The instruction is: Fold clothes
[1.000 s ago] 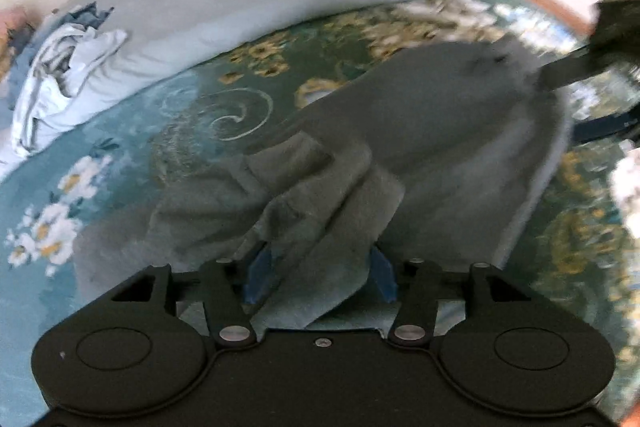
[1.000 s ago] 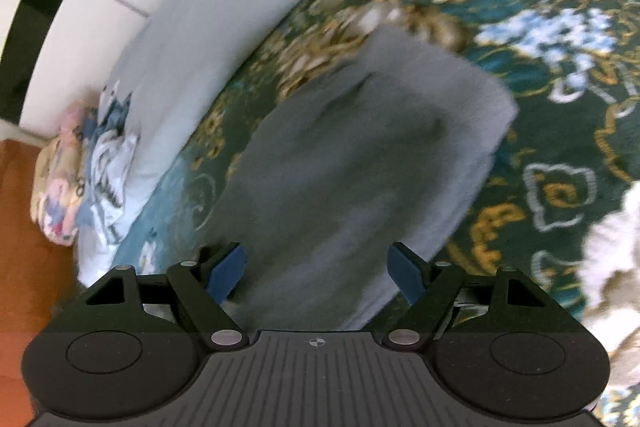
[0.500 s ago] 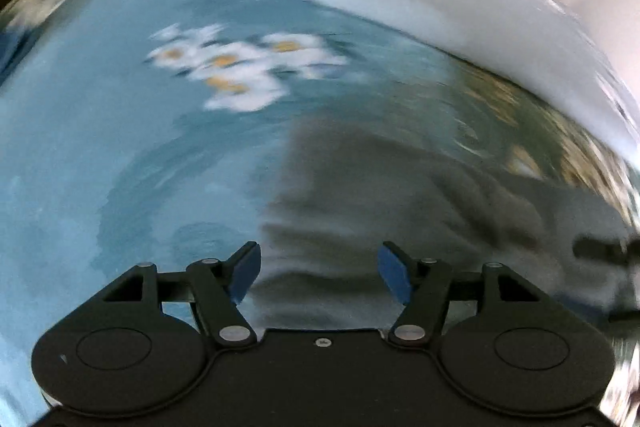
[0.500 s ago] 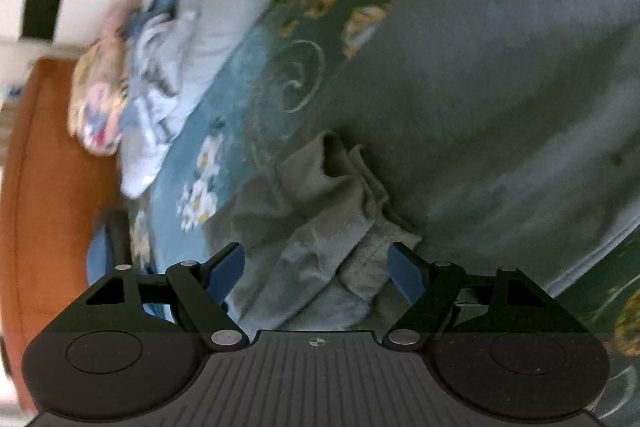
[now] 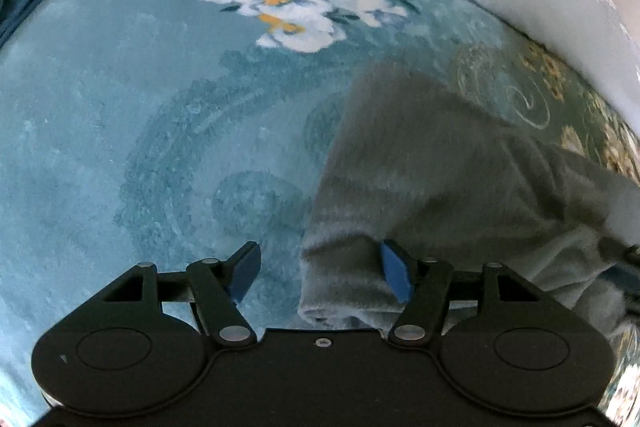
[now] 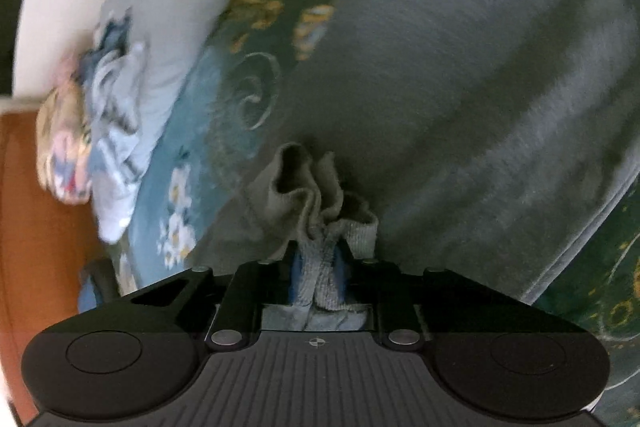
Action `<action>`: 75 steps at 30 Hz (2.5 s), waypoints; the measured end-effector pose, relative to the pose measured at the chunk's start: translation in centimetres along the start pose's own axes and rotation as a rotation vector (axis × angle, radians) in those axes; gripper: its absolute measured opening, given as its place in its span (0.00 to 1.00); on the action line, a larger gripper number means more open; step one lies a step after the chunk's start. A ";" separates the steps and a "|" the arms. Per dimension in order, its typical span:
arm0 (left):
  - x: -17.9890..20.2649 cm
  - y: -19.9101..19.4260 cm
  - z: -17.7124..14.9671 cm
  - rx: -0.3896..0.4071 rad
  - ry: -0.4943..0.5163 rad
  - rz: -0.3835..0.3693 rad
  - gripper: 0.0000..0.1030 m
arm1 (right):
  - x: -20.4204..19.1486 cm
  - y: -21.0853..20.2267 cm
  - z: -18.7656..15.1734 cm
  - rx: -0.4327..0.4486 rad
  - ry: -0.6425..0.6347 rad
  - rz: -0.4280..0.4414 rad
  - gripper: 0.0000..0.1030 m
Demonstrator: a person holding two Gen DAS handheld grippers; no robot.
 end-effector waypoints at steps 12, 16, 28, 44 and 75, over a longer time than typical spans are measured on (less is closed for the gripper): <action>0.4 0.5 -1.3 -0.029 0.078 0.006 0.62 | 1.2 -1.0 -0.1 -0.003 0.108 0.038 0.35; 0.5 0.1 -1.9 -0.043 0.090 0.000 0.62 | 1.2 -0.3 0.2 0.004 0.109 0.027 0.27; 0.1 -0.3 -2.1 -0.053 0.072 0.006 0.65 | 2.7 0.3 0.1 -0.015 0.037 -0.085 0.06; 13.0 -2.6 1.8 0.049 0.185 -0.240 0.54 | 17.2 -14.1 6.6 0.463 0.307 -0.084 0.44; 21.3 -0.5 1.1 -0.052 0.083 -0.334 0.08 | 8.9 -17.1 9.3 0.499 -0.006 0.106 0.19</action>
Point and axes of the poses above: each gripper's, at about its wrist camera, not at the fingertips, and y roughly the way its jaws point, x to its right, z to its top, the point moved 8 cm from there along y, roughly the way its jaws point, and after that the axes turned 1 degree about -y, right-handed, at the moved point
